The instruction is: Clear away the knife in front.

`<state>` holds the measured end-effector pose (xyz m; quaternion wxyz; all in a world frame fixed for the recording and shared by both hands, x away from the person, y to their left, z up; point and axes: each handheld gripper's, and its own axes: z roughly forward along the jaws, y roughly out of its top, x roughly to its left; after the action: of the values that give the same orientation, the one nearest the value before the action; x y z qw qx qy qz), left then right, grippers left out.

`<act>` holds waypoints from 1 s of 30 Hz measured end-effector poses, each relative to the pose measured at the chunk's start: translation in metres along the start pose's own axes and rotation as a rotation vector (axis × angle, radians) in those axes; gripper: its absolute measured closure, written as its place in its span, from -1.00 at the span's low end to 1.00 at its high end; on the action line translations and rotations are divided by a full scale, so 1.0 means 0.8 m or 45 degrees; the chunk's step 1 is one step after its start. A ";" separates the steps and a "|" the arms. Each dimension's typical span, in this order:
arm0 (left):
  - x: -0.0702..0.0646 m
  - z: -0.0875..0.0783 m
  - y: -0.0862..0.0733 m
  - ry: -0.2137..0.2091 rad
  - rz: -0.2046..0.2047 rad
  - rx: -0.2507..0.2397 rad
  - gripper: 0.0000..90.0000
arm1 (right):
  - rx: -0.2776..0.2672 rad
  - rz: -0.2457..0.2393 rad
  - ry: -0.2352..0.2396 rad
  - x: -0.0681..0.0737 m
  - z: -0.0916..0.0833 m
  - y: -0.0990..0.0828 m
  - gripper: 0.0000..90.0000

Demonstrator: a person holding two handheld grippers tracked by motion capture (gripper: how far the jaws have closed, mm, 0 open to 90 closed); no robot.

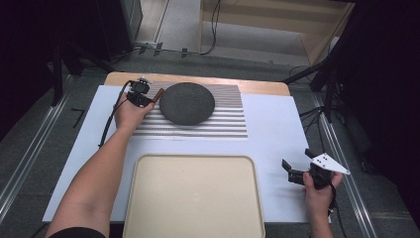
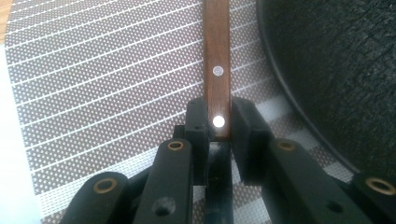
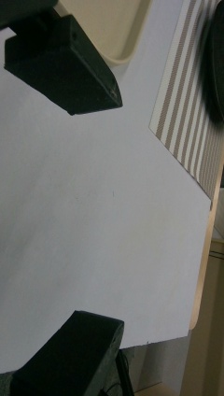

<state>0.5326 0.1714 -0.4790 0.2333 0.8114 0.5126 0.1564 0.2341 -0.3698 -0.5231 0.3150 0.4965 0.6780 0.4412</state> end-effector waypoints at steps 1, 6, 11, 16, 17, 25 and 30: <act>0.001 -0.002 0.000 0.000 -0.006 -0.007 0.71 | 0.000 -0.001 0.000 0.000 0.000 0.000 -1.00; 0.008 -0.016 0.003 -0.014 -0.035 -0.039 0.71 | 0.002 0.000 0.002 0.000 0.000 0.000 -1.00; 0.011 -0.028 0.005 -0.023 -0.036 -0.053 0.71 | 0.002 0.001 0.001 0.000 0.000 0.000 -1.00; 0.010 -0.039 0.005 -0.035 -0.032 -0.073 0.71 | 0.001 0.000 -0.001 0.000 0.000 0.000 -1.00; 0.009 -0.041 0.005 -0.036 -0.026 -0.079 0.71 | 0.002 0.001 0.000 0.000 0.000 0.000 -1.00; -0.003 -0.059 0.004 -0.079 0.006 -0.095 0.71 | -0.002 0.000 0.000 0.000 0.000 0.000 -1.00; -0.013 -0.070 -0.002 -0.110 0.017 -0.124 0.71 | -0.002 -0.001 0.000 0.000 0.000 0.000 -1.00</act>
<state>0.4991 0.1749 -0.4332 0.2932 0.8086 0.4883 0.1477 0.2339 -0.3700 -0.5231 0.3156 0.4958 0.6779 0.4417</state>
